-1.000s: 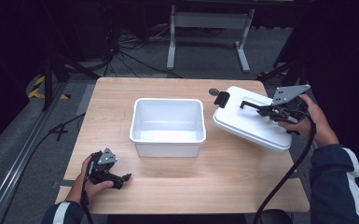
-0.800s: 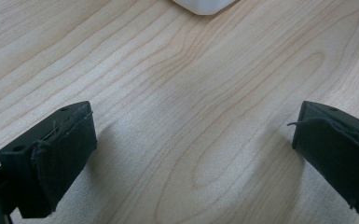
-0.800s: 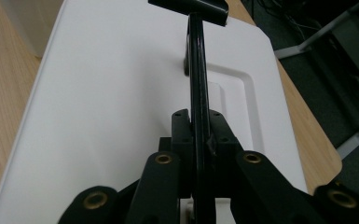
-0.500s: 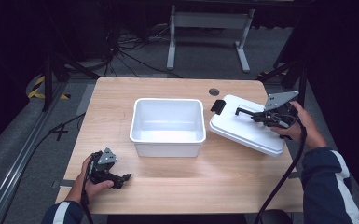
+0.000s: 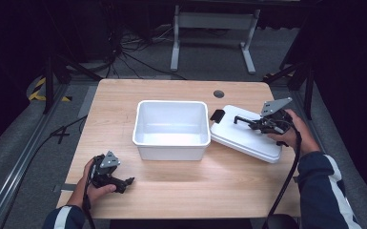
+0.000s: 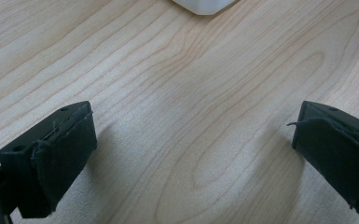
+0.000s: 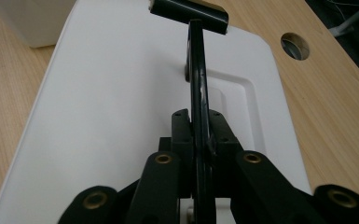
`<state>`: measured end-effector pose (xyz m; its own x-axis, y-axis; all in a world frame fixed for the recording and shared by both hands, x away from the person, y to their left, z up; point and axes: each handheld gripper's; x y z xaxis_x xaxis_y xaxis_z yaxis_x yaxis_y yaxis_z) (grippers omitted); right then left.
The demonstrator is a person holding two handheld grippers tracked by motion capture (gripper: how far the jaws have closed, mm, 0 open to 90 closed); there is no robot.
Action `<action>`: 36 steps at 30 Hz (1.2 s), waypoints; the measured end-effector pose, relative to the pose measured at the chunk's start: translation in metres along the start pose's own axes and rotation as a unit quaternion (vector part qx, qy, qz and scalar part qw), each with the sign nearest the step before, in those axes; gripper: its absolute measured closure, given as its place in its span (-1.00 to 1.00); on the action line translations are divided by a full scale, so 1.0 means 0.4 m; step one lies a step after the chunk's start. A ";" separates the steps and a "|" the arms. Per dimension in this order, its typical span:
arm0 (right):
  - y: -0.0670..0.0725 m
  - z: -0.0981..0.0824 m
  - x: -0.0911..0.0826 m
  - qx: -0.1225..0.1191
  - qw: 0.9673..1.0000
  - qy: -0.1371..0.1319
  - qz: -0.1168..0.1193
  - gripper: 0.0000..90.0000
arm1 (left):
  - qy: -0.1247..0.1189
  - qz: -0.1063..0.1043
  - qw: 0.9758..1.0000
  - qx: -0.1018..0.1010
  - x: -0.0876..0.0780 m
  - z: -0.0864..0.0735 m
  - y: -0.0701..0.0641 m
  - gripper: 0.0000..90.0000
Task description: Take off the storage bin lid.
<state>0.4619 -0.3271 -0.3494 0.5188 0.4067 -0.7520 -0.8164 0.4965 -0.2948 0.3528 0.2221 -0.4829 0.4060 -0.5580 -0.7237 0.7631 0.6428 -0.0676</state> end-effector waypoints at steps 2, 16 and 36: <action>0.000 -0.003 0.009 0.008 1.000 -0.007 0.008 0.87 | 0.000 0.000 1.000 0.000 0.000 0.000 0.000 -1.00; 0.002 -0.014 0.088 0.019 1.000 0.022 -0.003 0.87 | 0.000 0.001 1.000 -0.001 0.000 0.000 0.000 -1.00; -0.005 -0.037 0.139 0.036 0.998 0.058 0.011 0.82 | 0.000 0.001 1.000 -0.001 0.000 0.000 0.000 -1.00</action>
<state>0.4886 -0.3168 -0.3995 0.4645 0.3282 -0.8225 -0.8046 0.5445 -0.2371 0.3527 0.2219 -0.4830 0.4073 -0.5578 -0.7231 0.7616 0.6444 -0.0681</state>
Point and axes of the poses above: each handheld gripper's, and its own axes: x roughly forward along the jaws, z roughly out of its top, y roughly to its left, and after that the axes turned 4 degrees about -z, right-handed
